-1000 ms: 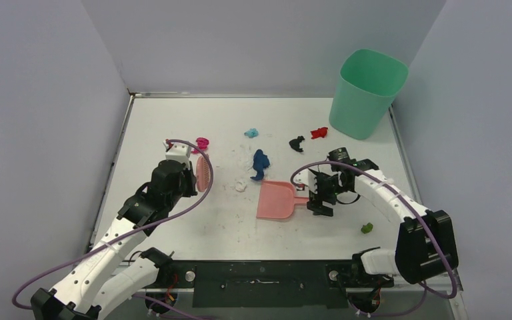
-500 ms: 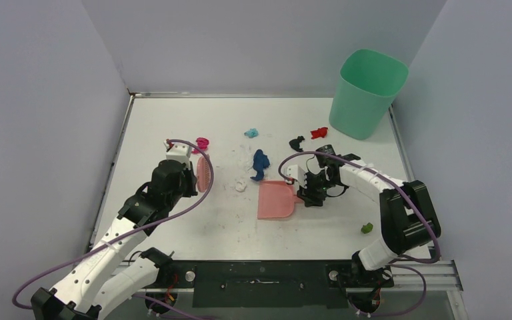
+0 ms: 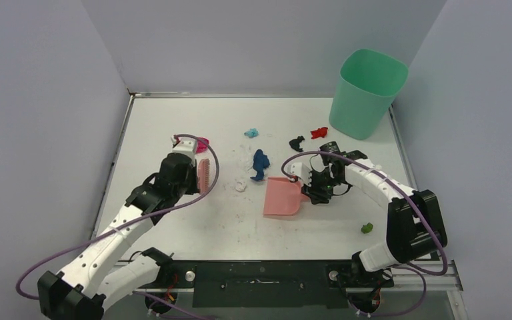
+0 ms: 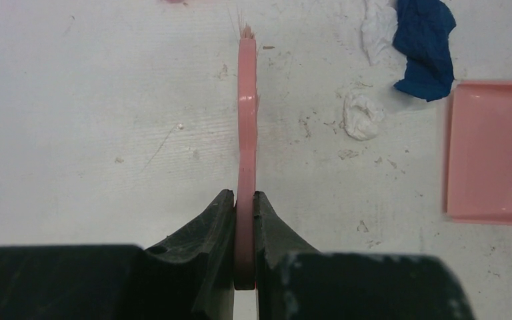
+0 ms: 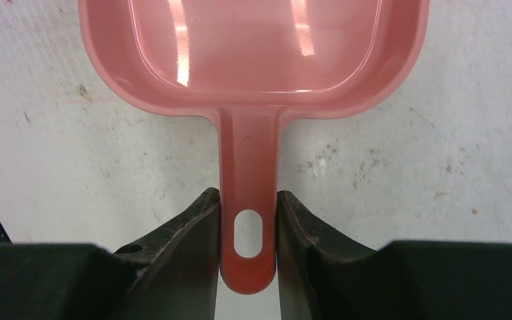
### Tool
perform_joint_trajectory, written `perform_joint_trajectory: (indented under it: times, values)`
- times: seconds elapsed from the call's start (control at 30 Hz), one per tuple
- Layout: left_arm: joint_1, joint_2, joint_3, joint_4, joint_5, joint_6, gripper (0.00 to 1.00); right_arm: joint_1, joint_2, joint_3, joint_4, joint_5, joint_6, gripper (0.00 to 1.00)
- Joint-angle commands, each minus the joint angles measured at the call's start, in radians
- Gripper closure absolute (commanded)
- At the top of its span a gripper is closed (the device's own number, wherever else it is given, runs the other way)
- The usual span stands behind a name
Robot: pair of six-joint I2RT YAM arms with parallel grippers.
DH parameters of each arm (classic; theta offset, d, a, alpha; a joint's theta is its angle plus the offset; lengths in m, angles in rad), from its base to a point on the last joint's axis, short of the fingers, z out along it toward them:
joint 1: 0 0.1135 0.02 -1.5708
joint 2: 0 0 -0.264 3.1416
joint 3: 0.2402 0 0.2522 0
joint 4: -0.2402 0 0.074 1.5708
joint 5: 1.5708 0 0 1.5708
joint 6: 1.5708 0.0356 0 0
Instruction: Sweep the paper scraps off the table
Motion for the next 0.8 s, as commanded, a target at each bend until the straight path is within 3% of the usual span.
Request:
perform_joint_trajectory:
  times: [0.0,0.2,0.57,0.77]
  values:
    - [0.006,0.161,0.193,-0.074,-0.051,0.028,1.0,-0.033,-0.057,0.075,-0.098,0.059,0.048,0.84]
    - [0.002,0.453,0.451,-0.249,-0.031,0.088,1.0,-0.068,-0.063,0.098,-0.143,0.144,0.117,0.85]
    - [0.0,0.885,0.896,-0.362,0.19,0.122,1.0,-0.084,0.067,0.174,-0.112,0.214,0.214,0.85]
    - [-0.043,1.035,1.023,-0.375,0.282,0.111,1.0,-0.061,0.127,0.235,-0.108,0.201,0.242,0.84]
